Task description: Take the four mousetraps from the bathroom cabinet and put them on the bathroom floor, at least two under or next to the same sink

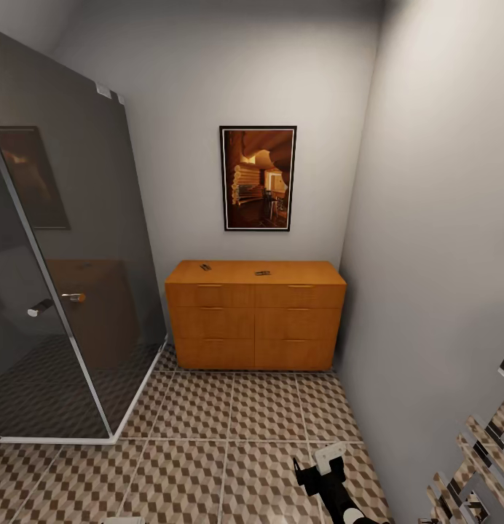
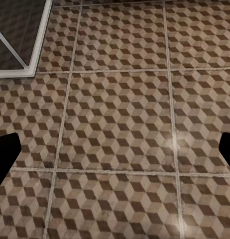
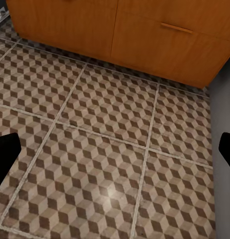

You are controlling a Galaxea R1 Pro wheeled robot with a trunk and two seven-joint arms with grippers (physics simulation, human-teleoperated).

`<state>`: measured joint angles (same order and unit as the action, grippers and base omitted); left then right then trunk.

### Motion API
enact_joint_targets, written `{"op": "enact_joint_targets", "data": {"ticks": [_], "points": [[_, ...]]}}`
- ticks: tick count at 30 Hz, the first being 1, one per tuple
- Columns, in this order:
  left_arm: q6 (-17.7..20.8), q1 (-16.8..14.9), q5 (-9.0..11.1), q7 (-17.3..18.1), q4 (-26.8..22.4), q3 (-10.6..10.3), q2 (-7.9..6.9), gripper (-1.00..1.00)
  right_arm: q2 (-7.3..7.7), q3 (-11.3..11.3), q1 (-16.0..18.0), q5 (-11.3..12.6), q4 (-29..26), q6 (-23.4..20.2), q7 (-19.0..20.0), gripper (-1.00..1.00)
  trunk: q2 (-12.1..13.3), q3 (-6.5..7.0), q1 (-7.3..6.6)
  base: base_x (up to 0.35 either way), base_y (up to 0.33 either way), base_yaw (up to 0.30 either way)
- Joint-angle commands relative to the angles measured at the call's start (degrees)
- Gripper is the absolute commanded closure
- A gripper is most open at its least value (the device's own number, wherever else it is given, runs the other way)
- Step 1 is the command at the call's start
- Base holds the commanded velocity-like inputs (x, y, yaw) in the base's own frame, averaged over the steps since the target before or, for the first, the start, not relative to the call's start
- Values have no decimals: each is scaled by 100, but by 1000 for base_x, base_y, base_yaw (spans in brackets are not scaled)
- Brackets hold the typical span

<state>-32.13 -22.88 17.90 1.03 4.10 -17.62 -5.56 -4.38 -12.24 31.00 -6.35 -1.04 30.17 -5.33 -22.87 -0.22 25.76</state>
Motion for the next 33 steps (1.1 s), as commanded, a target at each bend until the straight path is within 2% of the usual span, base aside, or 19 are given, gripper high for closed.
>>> {"op": "enact_joint_targets", "data": {"ticks": [1, 33], "points": [[-30, -6, 47, 11, 21, -49, 3, -100, -1, -15, 3, -60, 7, 7, -56, -100, -5, -2, 2, 0, 0, 0], [-30, -6, 47, 11, 21, -49, 3, -100, -1, -15, 3, -60, 7, 7, -56, -100, -5, -2, 2, 0, 0, 0]]}}
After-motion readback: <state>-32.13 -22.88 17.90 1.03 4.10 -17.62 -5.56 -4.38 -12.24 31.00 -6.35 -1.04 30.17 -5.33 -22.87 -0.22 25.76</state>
